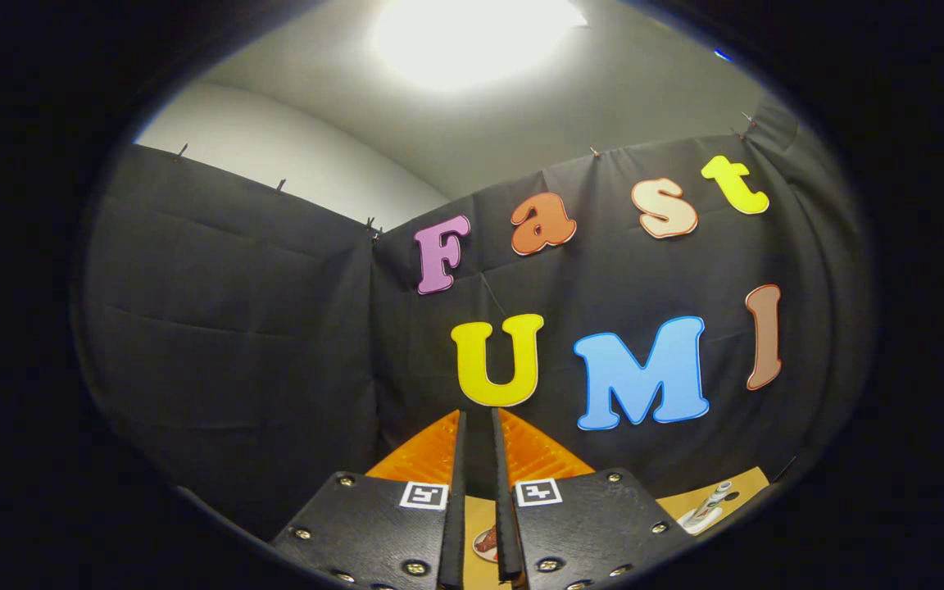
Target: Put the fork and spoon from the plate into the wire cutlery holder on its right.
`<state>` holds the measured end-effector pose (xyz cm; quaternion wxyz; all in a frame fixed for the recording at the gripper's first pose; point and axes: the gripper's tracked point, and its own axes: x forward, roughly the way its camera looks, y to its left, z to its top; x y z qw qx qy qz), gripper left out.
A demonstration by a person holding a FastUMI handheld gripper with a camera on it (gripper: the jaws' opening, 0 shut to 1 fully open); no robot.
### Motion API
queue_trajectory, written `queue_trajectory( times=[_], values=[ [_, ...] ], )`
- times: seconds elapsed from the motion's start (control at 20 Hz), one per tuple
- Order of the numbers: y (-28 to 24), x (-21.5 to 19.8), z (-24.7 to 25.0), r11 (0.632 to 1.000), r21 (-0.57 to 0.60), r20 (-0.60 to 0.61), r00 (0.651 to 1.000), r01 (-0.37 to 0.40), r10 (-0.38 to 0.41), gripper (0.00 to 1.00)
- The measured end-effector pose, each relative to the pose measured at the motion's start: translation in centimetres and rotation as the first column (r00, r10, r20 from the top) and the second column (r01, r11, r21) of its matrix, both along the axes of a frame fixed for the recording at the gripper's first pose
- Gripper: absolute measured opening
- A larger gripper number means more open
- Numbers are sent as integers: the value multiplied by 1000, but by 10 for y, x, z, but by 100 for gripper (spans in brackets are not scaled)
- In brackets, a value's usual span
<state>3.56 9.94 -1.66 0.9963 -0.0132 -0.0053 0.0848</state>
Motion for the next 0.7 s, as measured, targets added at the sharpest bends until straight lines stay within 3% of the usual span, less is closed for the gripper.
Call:
queue_trajectory(
  times=[0.7],
  values=[
    [3, -2, -3, 999, 44, 2, 1000, 4, -4, 16]
  ],
)
